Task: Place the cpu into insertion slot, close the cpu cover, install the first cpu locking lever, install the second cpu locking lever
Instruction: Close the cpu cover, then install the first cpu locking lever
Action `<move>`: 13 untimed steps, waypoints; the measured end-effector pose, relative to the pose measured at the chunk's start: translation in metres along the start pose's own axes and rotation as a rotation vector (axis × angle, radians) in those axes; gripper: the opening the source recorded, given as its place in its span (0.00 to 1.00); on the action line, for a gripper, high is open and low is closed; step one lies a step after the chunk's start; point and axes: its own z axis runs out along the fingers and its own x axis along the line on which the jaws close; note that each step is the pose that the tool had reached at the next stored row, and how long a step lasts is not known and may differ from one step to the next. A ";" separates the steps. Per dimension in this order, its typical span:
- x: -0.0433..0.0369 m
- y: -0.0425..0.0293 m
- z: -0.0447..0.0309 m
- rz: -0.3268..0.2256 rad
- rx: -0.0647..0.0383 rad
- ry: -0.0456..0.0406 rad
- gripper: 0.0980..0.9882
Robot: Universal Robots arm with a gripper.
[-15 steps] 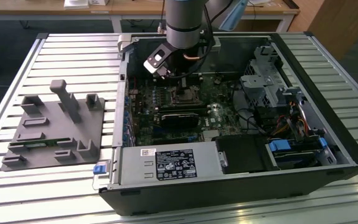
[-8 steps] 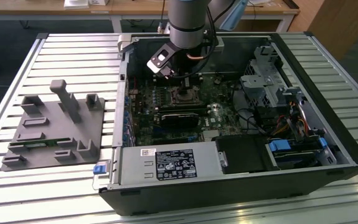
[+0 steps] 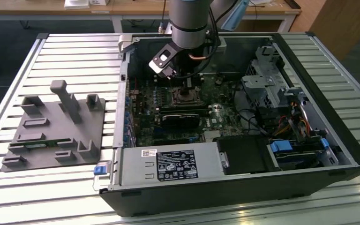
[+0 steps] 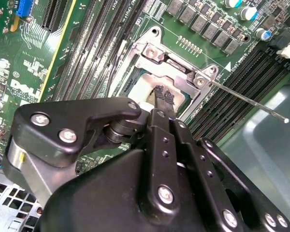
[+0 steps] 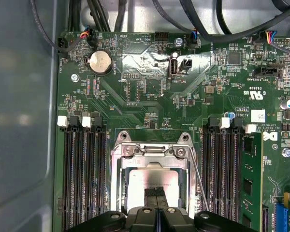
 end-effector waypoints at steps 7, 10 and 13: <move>0.0000 0.0001 -0.0006 0.000 0.000 -0.0002 0.01; 0.0000 0.0001 -0.0023 0.000 0.000 -0.0001 0.01; 0.0001 0.0002 -0.0066 0.000 0.000 0.0000 0.01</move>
